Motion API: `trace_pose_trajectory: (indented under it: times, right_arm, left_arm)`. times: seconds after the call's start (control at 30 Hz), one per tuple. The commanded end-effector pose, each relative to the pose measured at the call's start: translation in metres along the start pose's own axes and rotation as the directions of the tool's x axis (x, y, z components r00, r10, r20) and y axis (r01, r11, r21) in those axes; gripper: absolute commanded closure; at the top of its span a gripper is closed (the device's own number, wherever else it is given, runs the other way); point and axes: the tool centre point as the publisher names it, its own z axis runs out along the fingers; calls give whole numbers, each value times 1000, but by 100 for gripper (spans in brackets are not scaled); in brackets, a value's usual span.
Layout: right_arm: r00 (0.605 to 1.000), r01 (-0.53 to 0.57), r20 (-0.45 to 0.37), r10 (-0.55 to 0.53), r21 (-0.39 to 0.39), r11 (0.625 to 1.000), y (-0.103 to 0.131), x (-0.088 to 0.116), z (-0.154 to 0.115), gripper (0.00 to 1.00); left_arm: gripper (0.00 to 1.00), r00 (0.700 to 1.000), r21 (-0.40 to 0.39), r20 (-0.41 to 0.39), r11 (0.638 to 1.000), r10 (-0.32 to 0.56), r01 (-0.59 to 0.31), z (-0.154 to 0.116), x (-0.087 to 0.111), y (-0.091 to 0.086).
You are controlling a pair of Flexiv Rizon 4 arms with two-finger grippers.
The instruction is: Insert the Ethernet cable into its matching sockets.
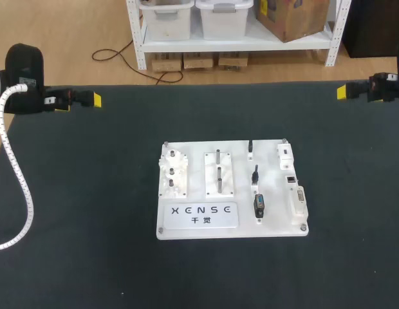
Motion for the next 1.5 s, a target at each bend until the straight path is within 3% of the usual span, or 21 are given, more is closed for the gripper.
trace_pose_trajectory:
  times: [0.03,0.5,0.63,0.77,1.0,1.1,1.17,1.23,1.27,1.37,1.4,1.5]
  right_arm:
    - [1000,0,0,0,1,1000,0,0,0,0]
    - [1000,0,0,0,1,1000,0,0,0,0]
    - [1000,0,0,0,1,1000,0,0,0,0]
    - [1000,0,0,0,1,1000,0,0,0,0]
    - [1000,0,0,0,1,1000,0,0,0,0]
    - [1000,0,0,0,1,1000,0,0,0,0]
    - [1000,0,0,0,1,1000,0,0,0,0]
    - [1000,0,0,0,1,1000,0,0,0,0]
    - [1000,0,0,0,1,1000,0,0,0,0]
    - [1000,0,0,0,1,1000,0,0,0,0]
    - [1000,0,0,0,1,1000,0,0,0,0]
    - [1000,0,0,0,1,1000,0,0,0,0]
  left_arm:
    - [0,1000,-9,-7,1000,-2,2,0,-1,-2]
    - [0,1000,-9,-7,1000,-2,2,0,-1,-2]
    - [0,988,47,5,987,153,-153,7,-7,-16]
    - [0,951,136,14,942,308,-307,16,-10,-36]
    - [0,827,310,15,784,562,-538,30,-3,-70]
    - [0,751,397,27,682,660,-614,36,2,-86]
    - [0,693,483,54,589,719,-648,40,8,-97]
    - [0,645,527,54,526,763,-667,44,13,-106]
    - [0,613,564,76,473,786,-677,46,16,-112]
    - [0,557,619,95,389,825,-682,51,22,-125]
    - [0,522,636,101,349,847,-688,54,27,-131]
    - [0,473,663,113,288,874,-691,61,37,-142]
